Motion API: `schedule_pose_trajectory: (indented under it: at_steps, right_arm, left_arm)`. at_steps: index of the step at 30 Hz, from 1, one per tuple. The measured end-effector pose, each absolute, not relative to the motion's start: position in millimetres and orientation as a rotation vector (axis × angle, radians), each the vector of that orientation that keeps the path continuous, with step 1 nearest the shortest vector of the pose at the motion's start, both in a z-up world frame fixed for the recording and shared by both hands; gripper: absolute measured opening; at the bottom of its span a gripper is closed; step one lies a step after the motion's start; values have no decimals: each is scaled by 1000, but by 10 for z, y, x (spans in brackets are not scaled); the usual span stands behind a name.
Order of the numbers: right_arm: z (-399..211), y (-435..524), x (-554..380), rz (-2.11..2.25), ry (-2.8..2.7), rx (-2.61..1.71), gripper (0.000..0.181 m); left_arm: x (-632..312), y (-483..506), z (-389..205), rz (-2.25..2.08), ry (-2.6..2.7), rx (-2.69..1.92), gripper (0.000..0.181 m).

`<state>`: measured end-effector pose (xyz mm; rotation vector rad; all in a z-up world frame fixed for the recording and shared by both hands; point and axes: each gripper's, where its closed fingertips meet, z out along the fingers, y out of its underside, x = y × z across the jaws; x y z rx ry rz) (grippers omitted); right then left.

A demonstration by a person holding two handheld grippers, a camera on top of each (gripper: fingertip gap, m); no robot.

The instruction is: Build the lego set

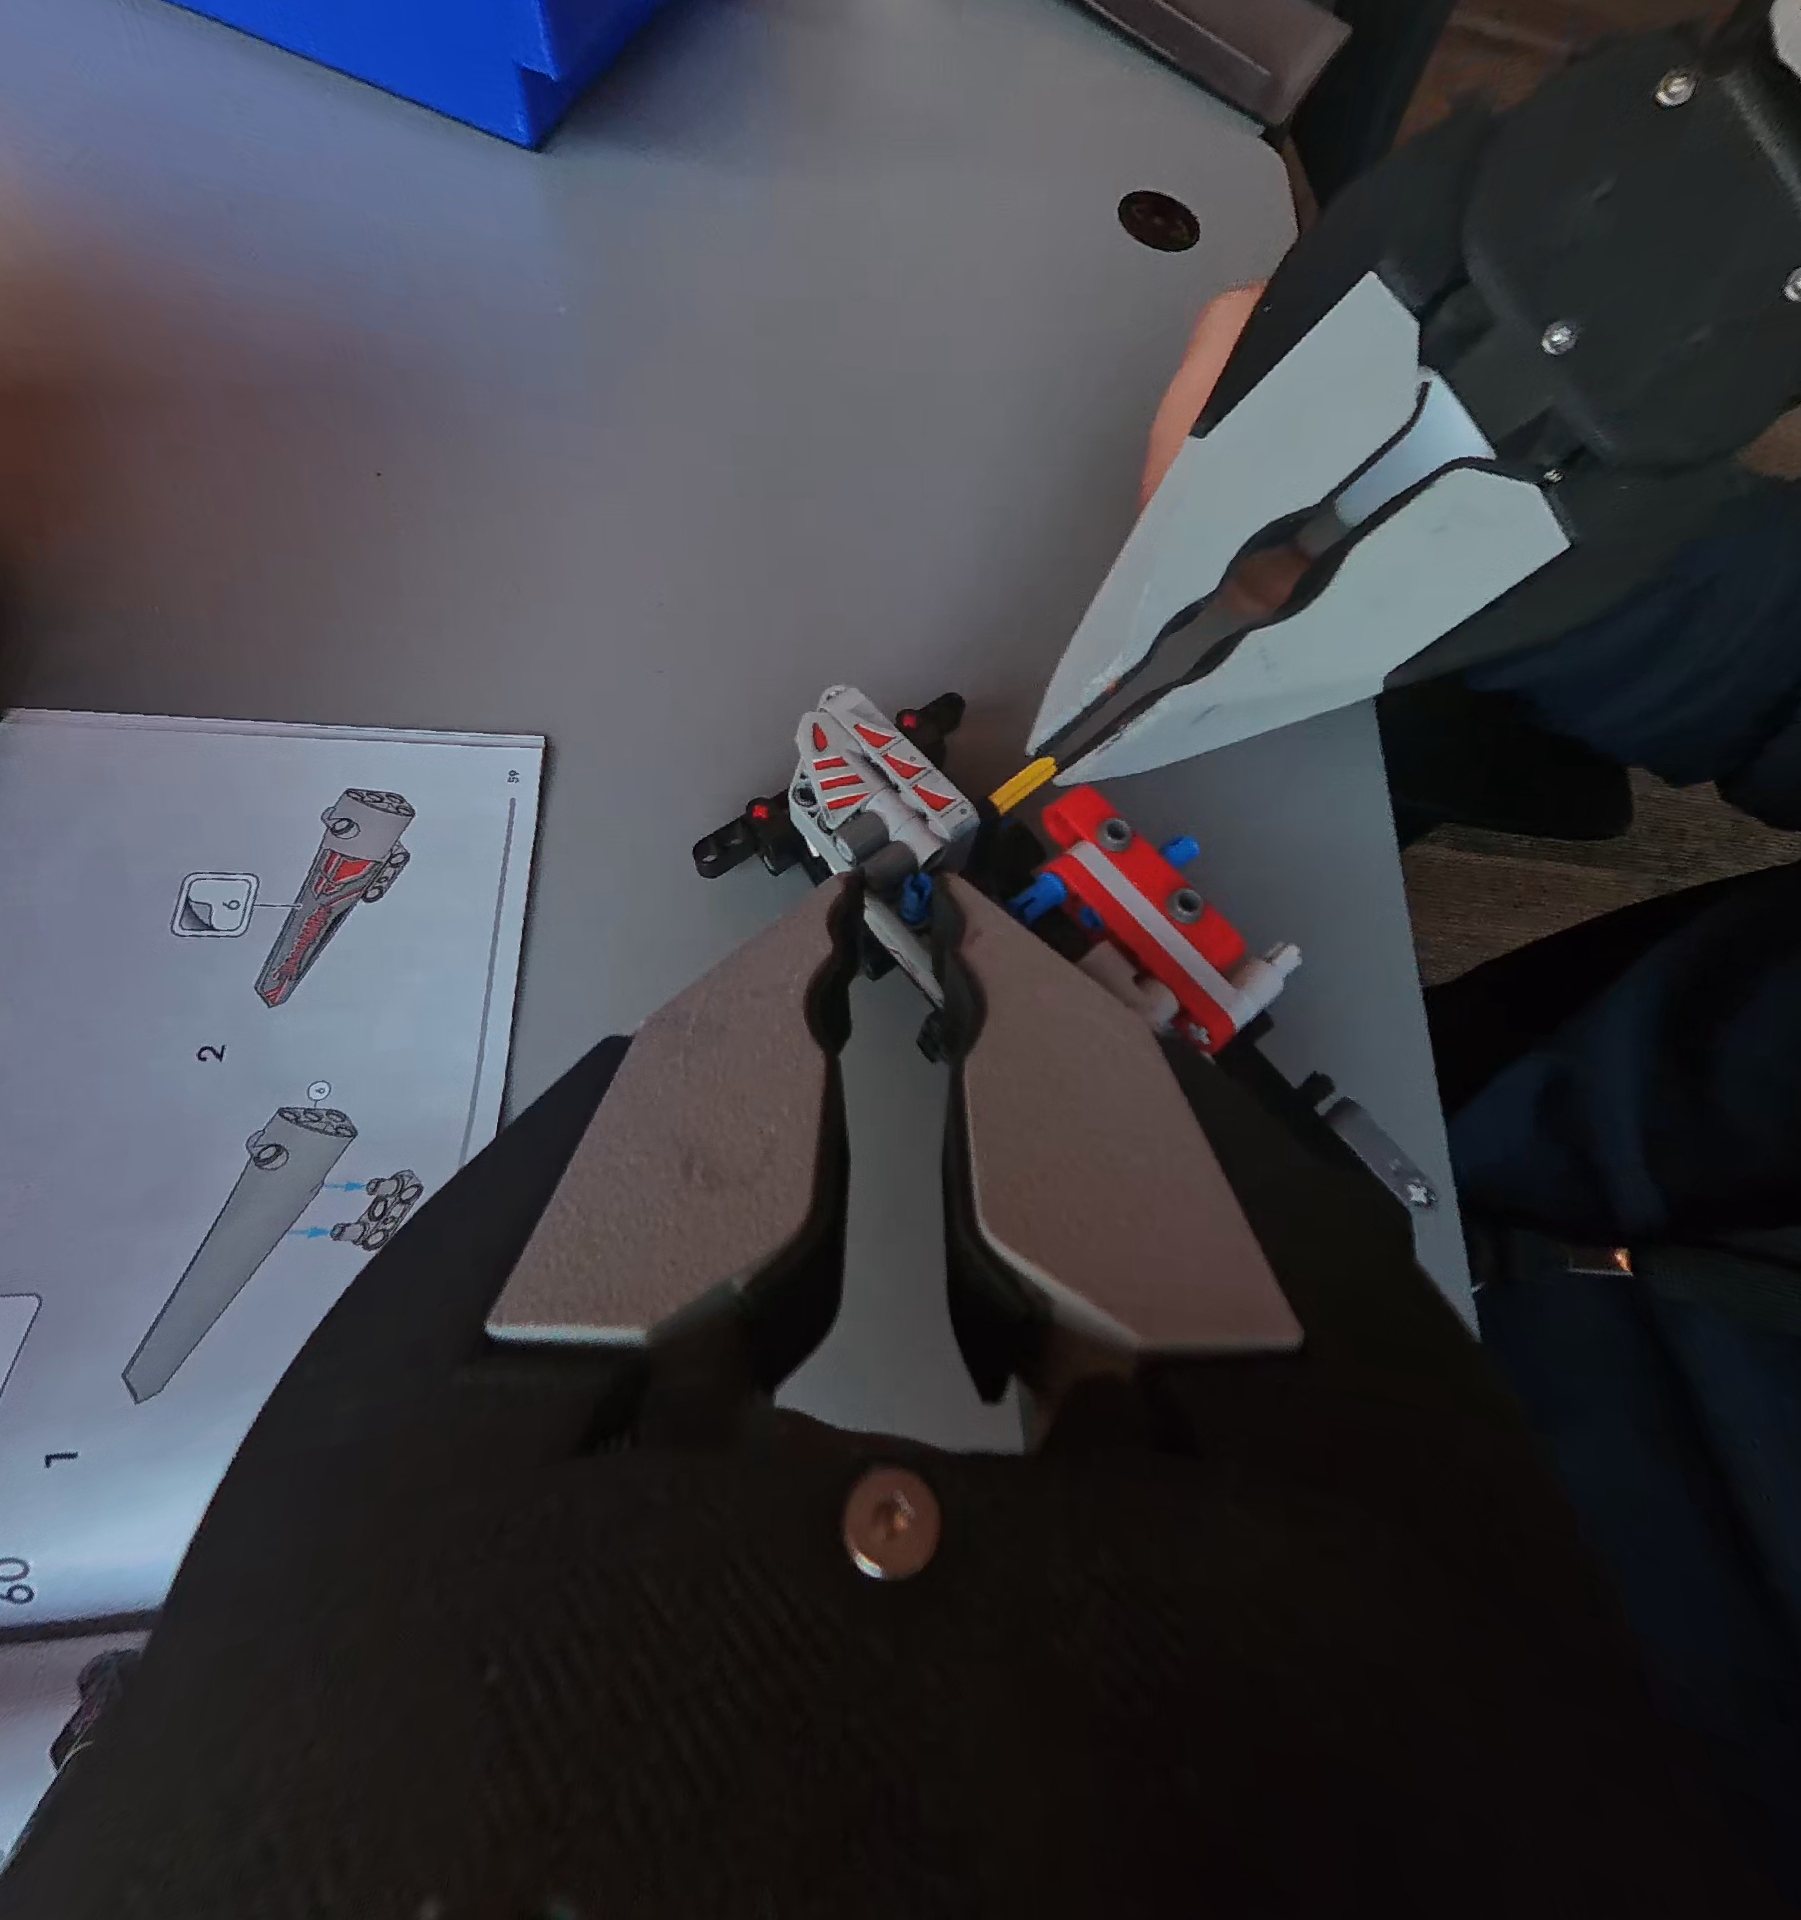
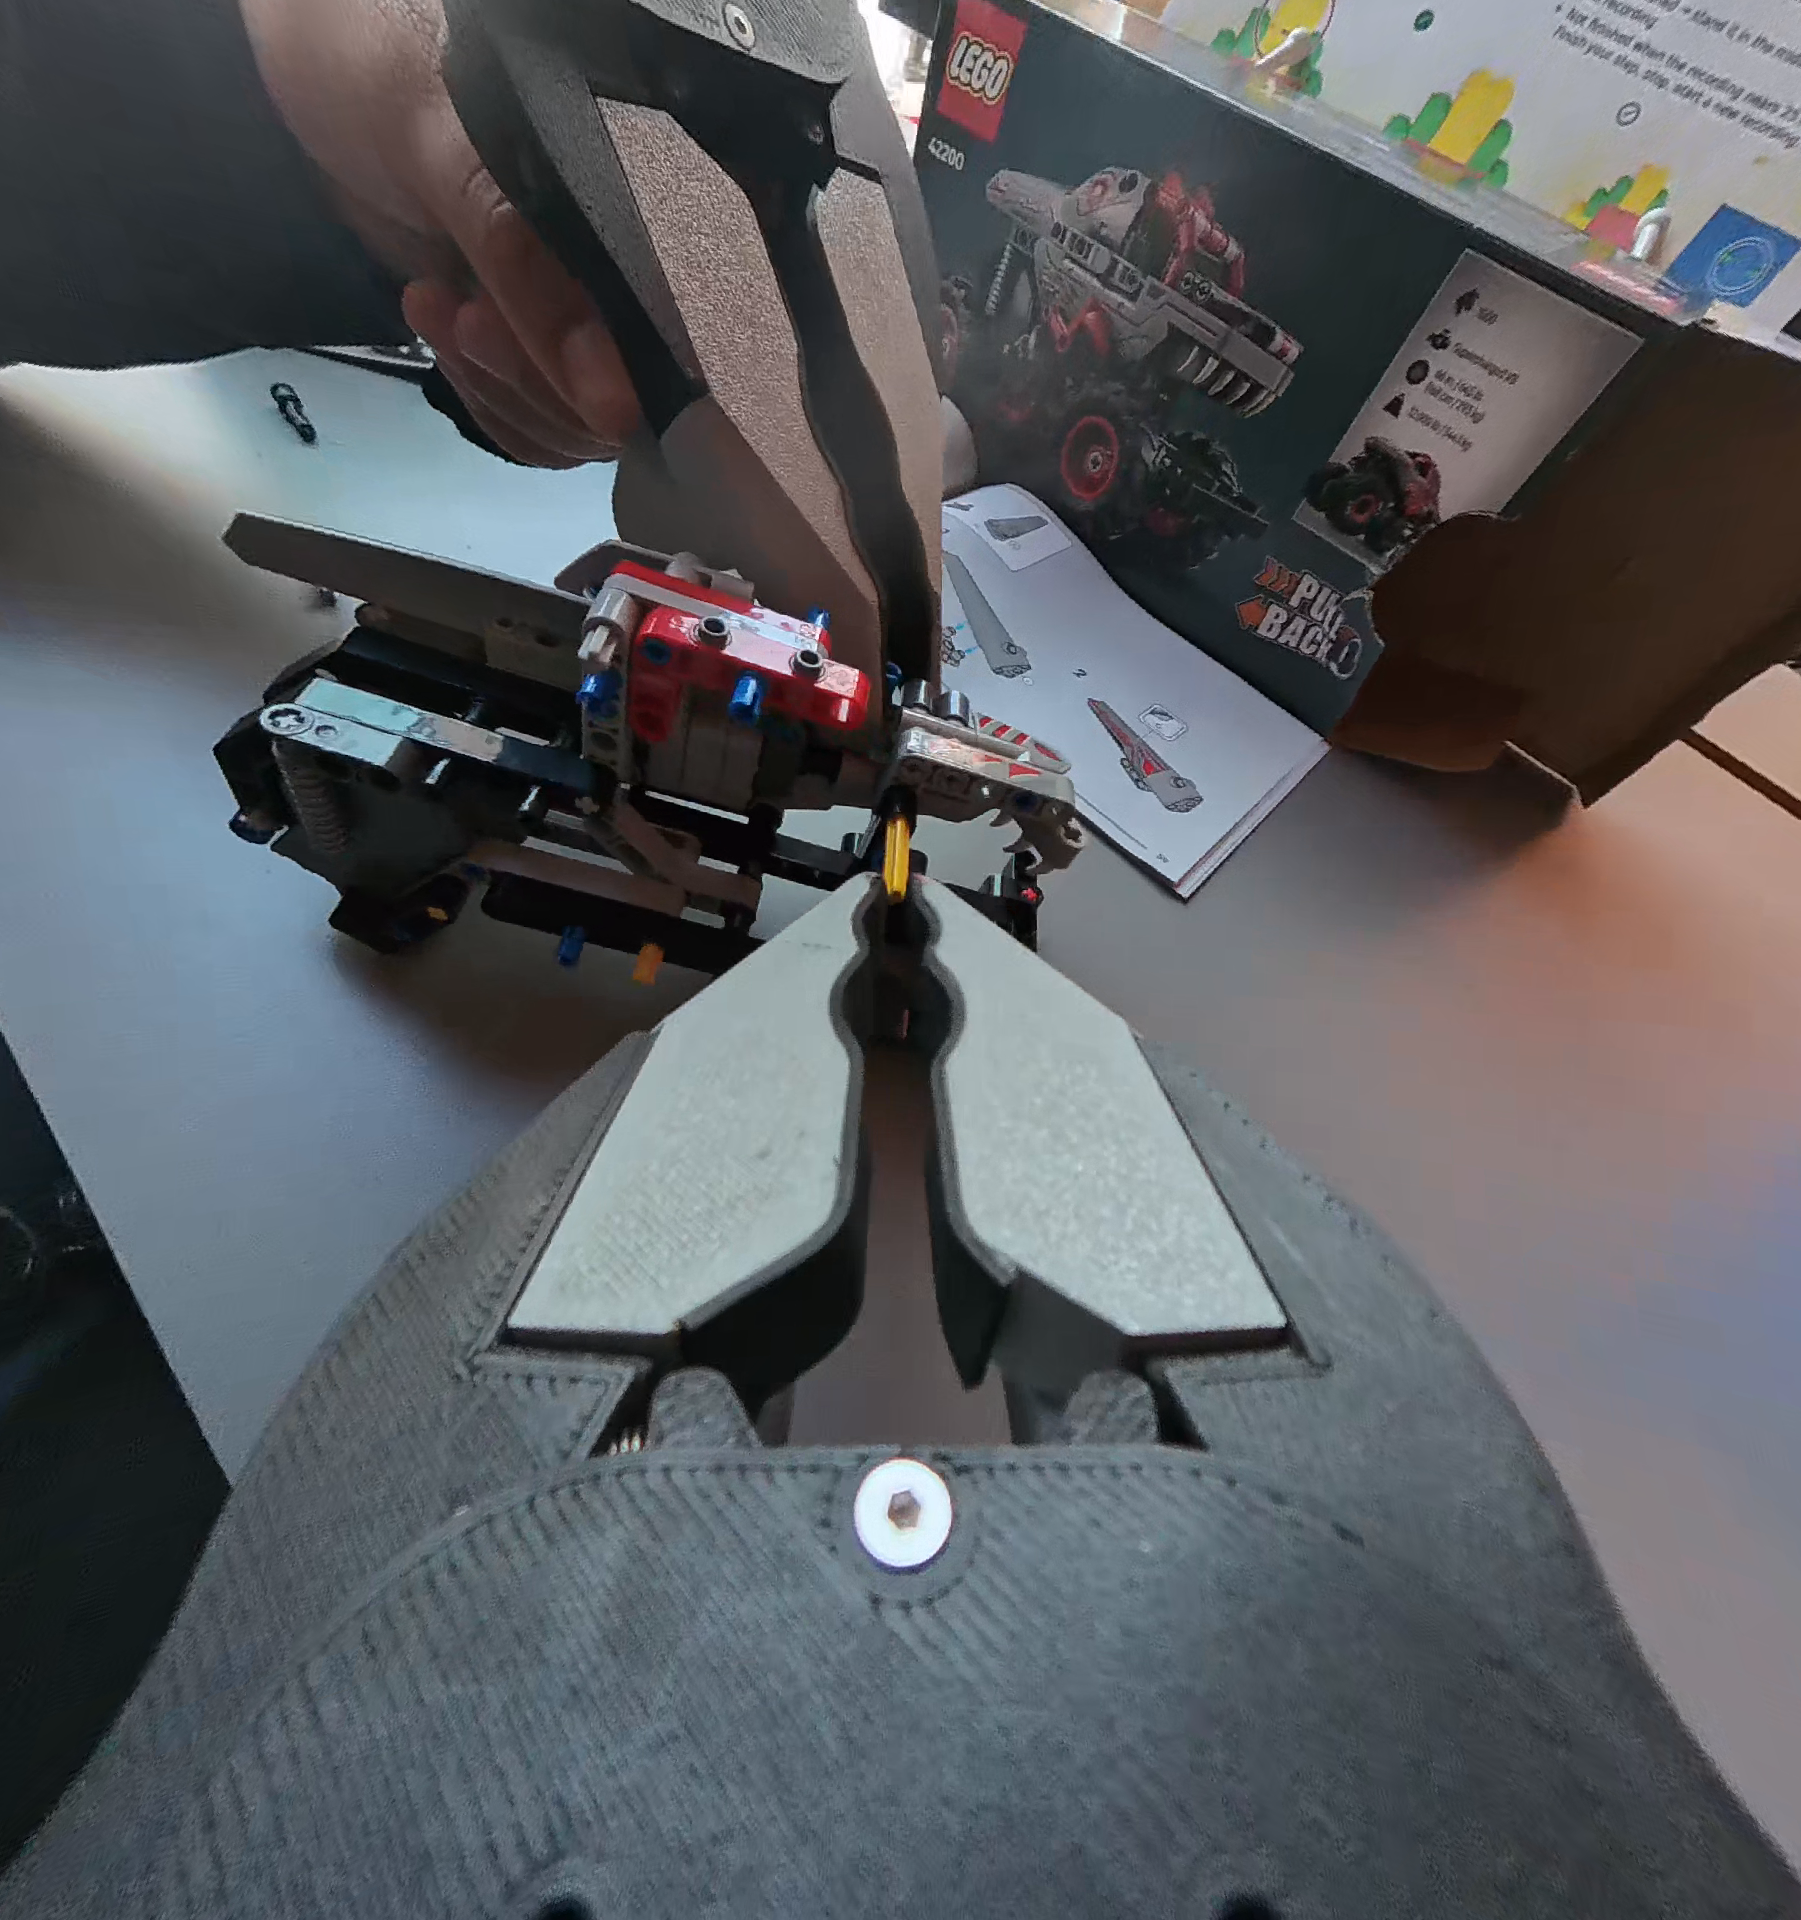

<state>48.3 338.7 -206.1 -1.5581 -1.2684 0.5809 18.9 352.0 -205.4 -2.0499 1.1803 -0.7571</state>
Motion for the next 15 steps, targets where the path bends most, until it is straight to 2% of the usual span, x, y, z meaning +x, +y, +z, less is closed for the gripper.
schedule_pose_trajectory:
  at_steps: [1,15]
  right_arm:
    - [-2062,3390,481,589,-1266,-1560,0]
    - [-2066,3410,477,578,-1277,-1564,0]
  left_arm:
    - [188,3521,-2055,-761,1178,-2050,10]
    - [180,3534,-2064,-763,1178,-2047,9]
